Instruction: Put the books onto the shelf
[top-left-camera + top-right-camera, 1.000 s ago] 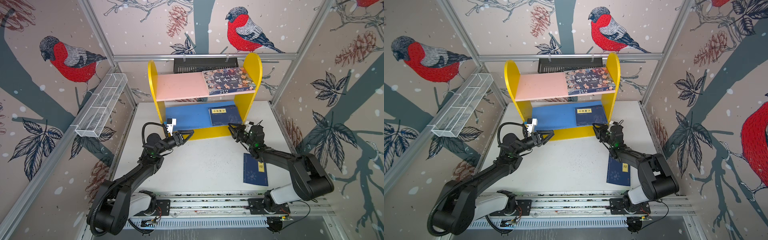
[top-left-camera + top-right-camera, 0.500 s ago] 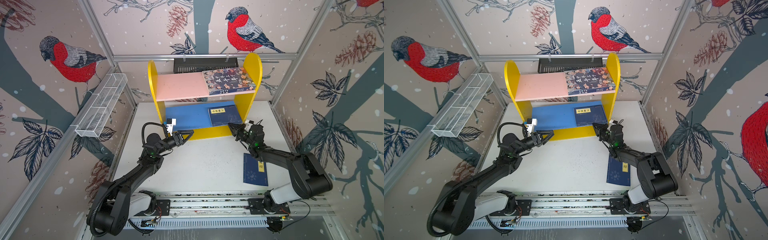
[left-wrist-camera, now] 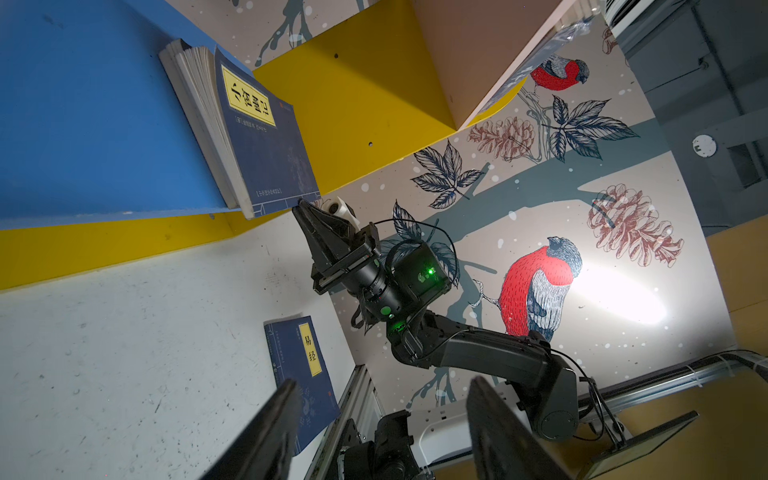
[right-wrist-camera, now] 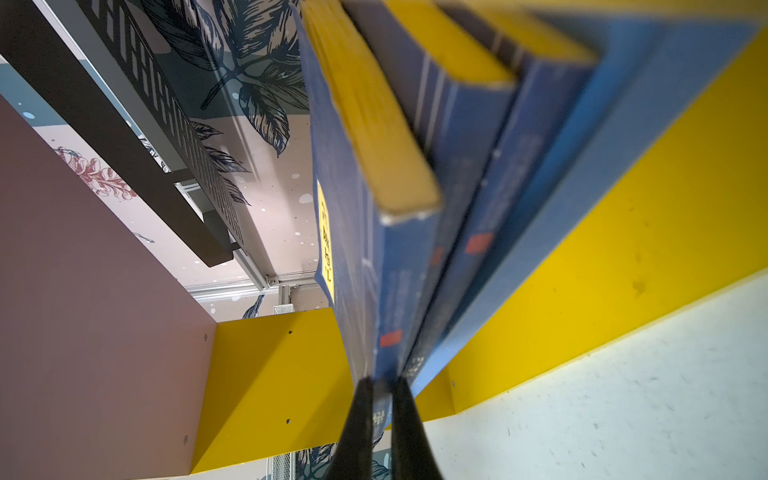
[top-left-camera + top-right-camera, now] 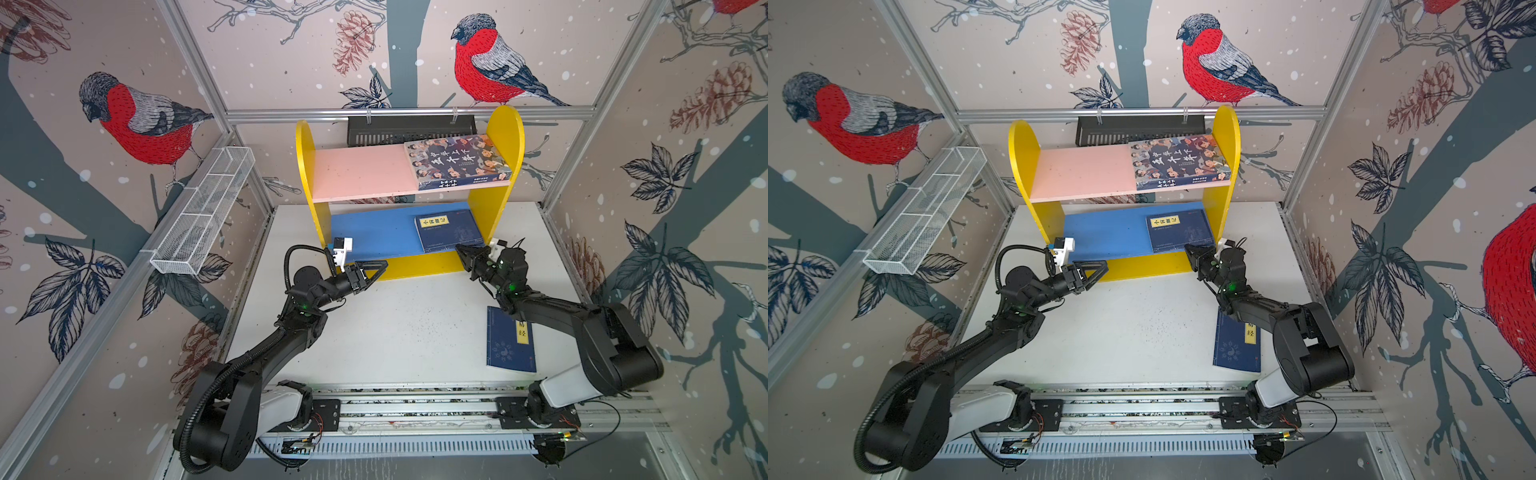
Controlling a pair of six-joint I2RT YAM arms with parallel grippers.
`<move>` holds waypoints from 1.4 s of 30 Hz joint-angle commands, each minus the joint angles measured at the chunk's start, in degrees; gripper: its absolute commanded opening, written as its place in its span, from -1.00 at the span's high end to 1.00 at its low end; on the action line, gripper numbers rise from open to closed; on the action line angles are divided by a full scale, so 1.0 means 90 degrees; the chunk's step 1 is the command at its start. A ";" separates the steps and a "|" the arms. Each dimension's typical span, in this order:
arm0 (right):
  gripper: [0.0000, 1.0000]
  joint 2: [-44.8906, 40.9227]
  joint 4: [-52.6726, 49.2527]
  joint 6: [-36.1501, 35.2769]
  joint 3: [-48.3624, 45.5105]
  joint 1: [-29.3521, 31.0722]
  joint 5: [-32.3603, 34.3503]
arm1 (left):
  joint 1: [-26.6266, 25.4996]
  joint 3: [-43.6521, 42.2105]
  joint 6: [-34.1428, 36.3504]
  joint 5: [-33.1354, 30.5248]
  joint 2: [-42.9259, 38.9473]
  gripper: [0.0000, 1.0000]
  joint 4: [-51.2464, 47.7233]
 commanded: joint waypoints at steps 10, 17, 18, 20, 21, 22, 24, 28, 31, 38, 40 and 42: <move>0.37 -0.0184 -0.0019 0.0032 0.0002 0.0029 0.0147 | -0.0570 0.1280 0.2379 -0.0279 0.0378 -0.14 -0.2679; 0.37 -0.0694 -0.0633 -0.0189 -0.0042 0.0087 0.0254 | -0.0976 0.1697 0.2739 -0.1018 0.0813 0.11 -0.3439; 0.38 -0.0773 -0.0729 -0.0216 -0.0063 0.0088 0.0264 | -0.1004 0.1705 0.2643 -0.1067 0.0883 0.14 -0.3369; 0.43 -0.1012 -0.0845 -0.0250 -0.0214 0.0105 0.0317 | -0.1086 0.1752 0.2454 -0.1069 0.1088 0.23 -0.3168; 0.44 -0.1138 -0.0878 -0.0251 -0.0313 0.0116 0.0363 | -0.1126 0.1790 0.2367 -0.1060 0.1177 0.29 -0.3100; 0.47 -0.1303 -0.0923 -0.0260 -0.0429 0.0126 0.0414 | -0.1181 0.1834 0.2316 -0.1055 0.1277 0.36 -0.3009; 0.51 -0.1640 -0.1123 -0.0332 -0.0608 0.0141 0.0520 | -0.1310 0.1920 0.2305 -0.1111 0.1451 0.48 -0.2822; 0.54 -0.2537 -0.1933 -0.0644 -0.0804 0.0136 0.0818 | -0.1416 0.2140 0.2021 -0.1310 0.1930 0.77 -0.2521; 0.55 -0.3175 -0.2601 -0.0884 -0.0864 0.0136 0.1083 | -0.1416 0.2422 0.1765 -0.1426 0.2315 0.90 -0.2505; 0.56 -0.3826 -0.3124 -0.1116 -0.0999 0.0063 0.1159 | -0.1417 0.3038 0.1640 -0.1641 0.2994 1.00 -0.2486; 0.57 -0.3882 -0.3238 -0.1168 -0.1004 0.0031 0.1106 | -0.1417 0.3174 0.1616 -0.1710 0.3141 1.00 -0.2572; 0.58 -0.3943 -0.3317 -0.1217 -0.1010 0.0007 0.1093 | -0.1416 0.3360 0.1570 -0.1714 0.3302 1.00 -0.2518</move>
